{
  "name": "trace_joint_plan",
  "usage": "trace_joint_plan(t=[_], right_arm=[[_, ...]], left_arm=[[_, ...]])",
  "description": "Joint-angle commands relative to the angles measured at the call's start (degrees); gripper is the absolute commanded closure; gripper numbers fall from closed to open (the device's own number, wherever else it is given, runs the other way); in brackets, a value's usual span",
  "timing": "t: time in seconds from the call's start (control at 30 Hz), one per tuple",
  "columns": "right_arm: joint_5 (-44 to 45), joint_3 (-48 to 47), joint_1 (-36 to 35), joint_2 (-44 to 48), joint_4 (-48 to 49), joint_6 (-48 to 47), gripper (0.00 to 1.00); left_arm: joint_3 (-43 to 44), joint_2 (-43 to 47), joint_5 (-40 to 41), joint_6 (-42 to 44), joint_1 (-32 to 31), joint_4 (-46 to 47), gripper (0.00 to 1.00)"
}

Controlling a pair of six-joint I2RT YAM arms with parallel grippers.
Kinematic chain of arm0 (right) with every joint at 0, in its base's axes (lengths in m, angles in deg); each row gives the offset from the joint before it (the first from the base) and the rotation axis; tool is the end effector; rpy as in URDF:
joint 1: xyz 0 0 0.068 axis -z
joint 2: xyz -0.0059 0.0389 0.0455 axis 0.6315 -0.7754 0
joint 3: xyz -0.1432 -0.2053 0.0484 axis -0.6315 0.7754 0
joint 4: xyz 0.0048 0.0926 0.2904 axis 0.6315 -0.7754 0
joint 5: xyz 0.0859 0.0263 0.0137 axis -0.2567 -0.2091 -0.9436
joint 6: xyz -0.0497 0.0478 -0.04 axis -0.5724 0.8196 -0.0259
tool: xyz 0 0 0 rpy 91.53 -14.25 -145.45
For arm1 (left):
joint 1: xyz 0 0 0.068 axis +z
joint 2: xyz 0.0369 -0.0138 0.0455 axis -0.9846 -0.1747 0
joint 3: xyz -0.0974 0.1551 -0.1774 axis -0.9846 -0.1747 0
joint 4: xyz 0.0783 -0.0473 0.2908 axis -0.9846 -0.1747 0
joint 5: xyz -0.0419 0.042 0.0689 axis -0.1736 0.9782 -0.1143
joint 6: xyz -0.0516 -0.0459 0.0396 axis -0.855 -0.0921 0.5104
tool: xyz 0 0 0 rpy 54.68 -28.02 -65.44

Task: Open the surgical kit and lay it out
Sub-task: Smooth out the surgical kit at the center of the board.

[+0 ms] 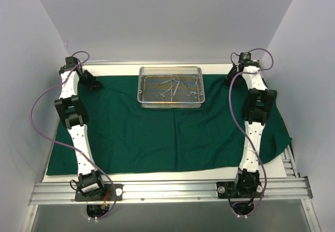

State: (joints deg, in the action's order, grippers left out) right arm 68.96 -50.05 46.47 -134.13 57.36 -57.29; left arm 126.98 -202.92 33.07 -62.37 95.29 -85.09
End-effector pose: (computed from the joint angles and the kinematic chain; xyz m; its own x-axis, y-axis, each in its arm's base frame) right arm 0.6121 -0.0587 0.1200 -0.6668 0.5345 -0.5192 0.2661 0.8216 0.5041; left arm 0.5872 0.1300 0.1006 -0.6625 -0.7413 -0.1071 -0.5668 0.5897 -0.5753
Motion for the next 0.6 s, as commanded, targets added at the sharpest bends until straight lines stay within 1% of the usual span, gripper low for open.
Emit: trace_joint_plan(t=[0.0, 0.07, 0.1, 0.17, 0.2, 0.23, 0.27, 0.3, 0.33, 0.37, 0.4, 0.47, 0.5, 0.53, 0.57], right_arm=[[1.4, -4.0, -0.1, 0.1, -6.7, -1.2, 0.96], [2.9, -4.5, 0.2, 3.4, -7.4, -1.1, 0.91], [6.0, -4.9, 0.3, 4.3, -8.5, -1.3, 0.90], [9.7, -4.9, 1.0, 7.8, -12.5, -1.7, 0.90], [13.5, -4.3, 1.4, 9.1, -14.0, -1.8, 0.90], [15.4, -3.4, 1.7, 12.1, -17.0, -2.0, 0.90], [16.7, 0.3, 1.9, 13.9, -17.9, -2.0, 0.91], [19.4, 2.6, 2.6, 15.7, -18.8, -2.2, 0.95], [23.8, 5.1, 2.9, 19.6, -20.4, -1.8, 0.98], [25.2, 8.0, 3.2, 21.5, -20.7, -1.4, 1.00], [26.0, 13.6, 4.3, 23.1, -21.0, -1.2, 1.00], [28.2, 19.0, 5.3, 28.4, -20.8, -1.1, 1.00], [29.4, 24.0, 6.0, 30.0, -20.6, -1.0, 1.00], [30.2, 26.4, 6.3, 33.0, -20.2, -0.7, 1.00], [31.4, 28.5, 6.5, 34.5, -20.4, -0.5, 1.00]], left_arm=[[0.0, 5.6, 4.4, 2.3, -2.2, 4.1, 0.78], [2.7, 7.6, 4.7, 2.1, -3.1, 3.5, 0.77], [2.3, 8.8, 4.8, 1.8, -4.2, 4.0, 0.77], [-0.4, 12.9, 6.7, 1.5, -5.3, 4.3, 0.74], [-1.5, 14.2, 7.3, 1.4, -6.3, 4.0, 0.74], [-2.6, 15.3, 7.6, 1.3, -6.8, 3.7, 0.74], [-3.8, 17.1, 7.7, 1.1, -7.4, 3.4, 0.74], [-6.8, 18.0, 7.8, 0.9, -7.7, 3.0, 0.74], [-8.6, 19.6, 7.4, 0.7, -8.3, 3.0, 0.75], [-10.7, 20.6, 7.0, 0.6, -8.6, 3.4, 0.76], [-15.3, 21.8, 6.9, 0.6, -8.7, 3.9, 0.76], [-20.3, 25.0, 5.9, 0.2, -8.9, 6.7, 0.76], [-22.6, 26.0, 5.6, 0.3, -8.9, 7.4, 0.76], [-26.5, 28.1, 5.5, 0.8, -9.0, 8.1, 0.76], [-28.2, 28.8, 5.5, 1.3, -9.0, 8.7, 0.76]])
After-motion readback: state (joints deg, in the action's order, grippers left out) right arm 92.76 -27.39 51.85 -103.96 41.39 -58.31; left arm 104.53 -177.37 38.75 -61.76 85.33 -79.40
